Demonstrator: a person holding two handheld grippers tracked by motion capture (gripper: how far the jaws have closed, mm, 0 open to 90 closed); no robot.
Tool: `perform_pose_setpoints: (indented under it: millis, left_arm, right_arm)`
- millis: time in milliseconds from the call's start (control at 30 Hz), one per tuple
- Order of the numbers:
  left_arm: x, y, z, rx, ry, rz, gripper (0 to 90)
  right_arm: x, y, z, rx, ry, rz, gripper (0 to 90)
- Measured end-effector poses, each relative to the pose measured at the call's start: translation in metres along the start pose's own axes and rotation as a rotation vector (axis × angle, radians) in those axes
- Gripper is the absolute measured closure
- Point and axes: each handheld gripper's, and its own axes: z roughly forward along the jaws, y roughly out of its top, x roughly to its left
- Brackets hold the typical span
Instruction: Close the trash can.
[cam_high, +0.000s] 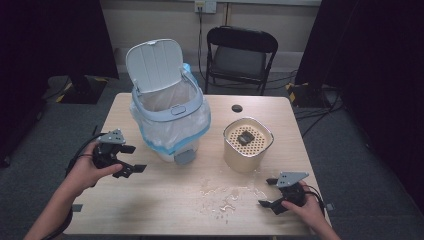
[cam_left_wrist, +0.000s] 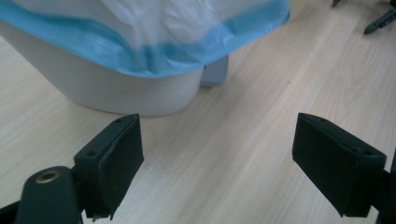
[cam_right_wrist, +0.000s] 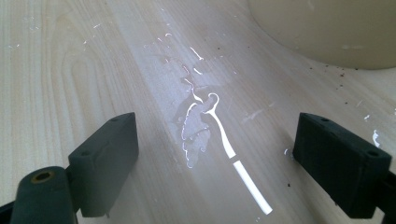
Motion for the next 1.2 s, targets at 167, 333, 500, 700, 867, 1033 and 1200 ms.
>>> perform_pose_setpoints:
  millis: [167,333,500,700,867,1033,1200]
  left_arm:
    - [0.004,0.007,-0.007,0.0,0.009,0.004,15.9]
    - [0.008,0.018,-0.016,0.0,0.001,0.001,15.9]
    - [0.01,0.032,-0.026,-0.003,0.007,0.014,16.1]
    - [0.015,0.045,-0.037,-0.026,0.011,0.012,16.0]
    - [0.021,0.058,-0.047,-0.038,0.02,0.011,16.0]
    - [0.032,0.067,-0.048,-0.043,0.035,-0.029,15.8]
    - [0.043,0.073,-0.052,-0.046,0.049,-0.069,15.8]
  right_arm:
    - [0.0,0.0,0.0,0.0,0.0,0.0,13.4]
    - [0.0,0.0,0.0,0.0,0.0,0.0,13.4]
    - [0.0,0.0,0.0,0.0,-0.001,0.003,13.5]
    - [0.0,0.0,0.0,-0.001,-0.001,0.002,13.4]
    - [0.001,0.0,0.0,-0.001,0.0,0.002,13.4]
    - [0.001,0.0,0.0,-0.001,0.0,0.003,13.4]
    - [0.001,0.0,0.0,-0.002,-0.002,0.004,13.4]
